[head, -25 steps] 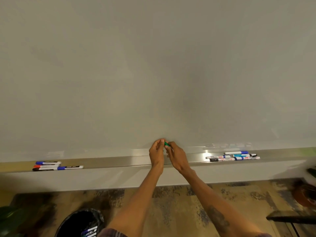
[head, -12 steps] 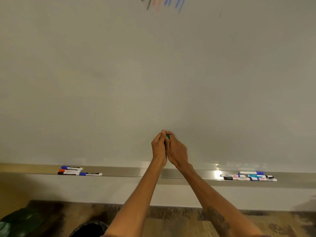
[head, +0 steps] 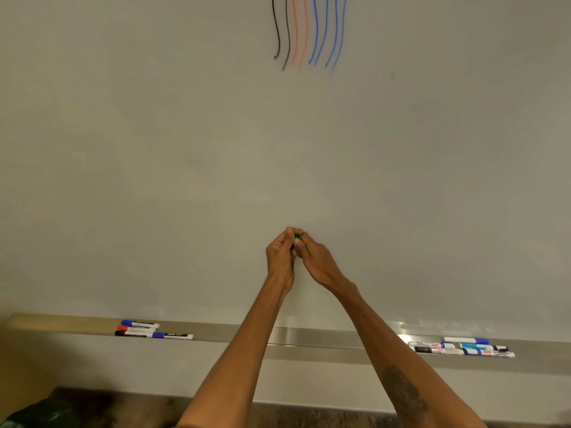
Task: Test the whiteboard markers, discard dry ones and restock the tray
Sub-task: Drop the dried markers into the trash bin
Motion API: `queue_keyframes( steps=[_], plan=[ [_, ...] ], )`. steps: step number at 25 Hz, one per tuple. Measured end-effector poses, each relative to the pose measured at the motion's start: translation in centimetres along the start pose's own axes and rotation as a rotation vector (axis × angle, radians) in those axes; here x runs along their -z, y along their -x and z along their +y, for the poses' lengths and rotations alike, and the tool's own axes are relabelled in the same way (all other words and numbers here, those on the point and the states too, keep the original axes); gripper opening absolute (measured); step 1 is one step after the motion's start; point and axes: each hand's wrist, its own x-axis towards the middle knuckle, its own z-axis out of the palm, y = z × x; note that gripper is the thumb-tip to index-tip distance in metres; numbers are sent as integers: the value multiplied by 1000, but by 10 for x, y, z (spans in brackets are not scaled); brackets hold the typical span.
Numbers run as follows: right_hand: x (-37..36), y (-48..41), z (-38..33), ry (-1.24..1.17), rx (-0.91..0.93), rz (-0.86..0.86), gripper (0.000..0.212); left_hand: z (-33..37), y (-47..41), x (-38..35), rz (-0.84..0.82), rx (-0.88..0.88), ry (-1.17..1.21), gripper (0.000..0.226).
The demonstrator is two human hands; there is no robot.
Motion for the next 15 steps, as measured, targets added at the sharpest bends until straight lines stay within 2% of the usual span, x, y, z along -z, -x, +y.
queue_keyframes(
  steps=[3, 6, 8, 11, 15],
  plan=[
    [7, 3, -16, -271, -46, -30, 28, 19, -4, -6, -62, -40, 82, 24],
    [18, 2, -31, -464, -11, -25, 33, 45, -8, -19, -128, -118, 65, 23],
    [23, -2, -45, -567, 32, 29, 32, 67, -9, -31, -148, -204, 3, 23],
    [41, -9, -76, -660, -11, 174, 32, 101, -15, -44, -101, -382, -46, 24],
    [83, -6, -111, -709, 289, 308, 43, 137, -23, -59, -15, -595, -119, 22]
  ],
)
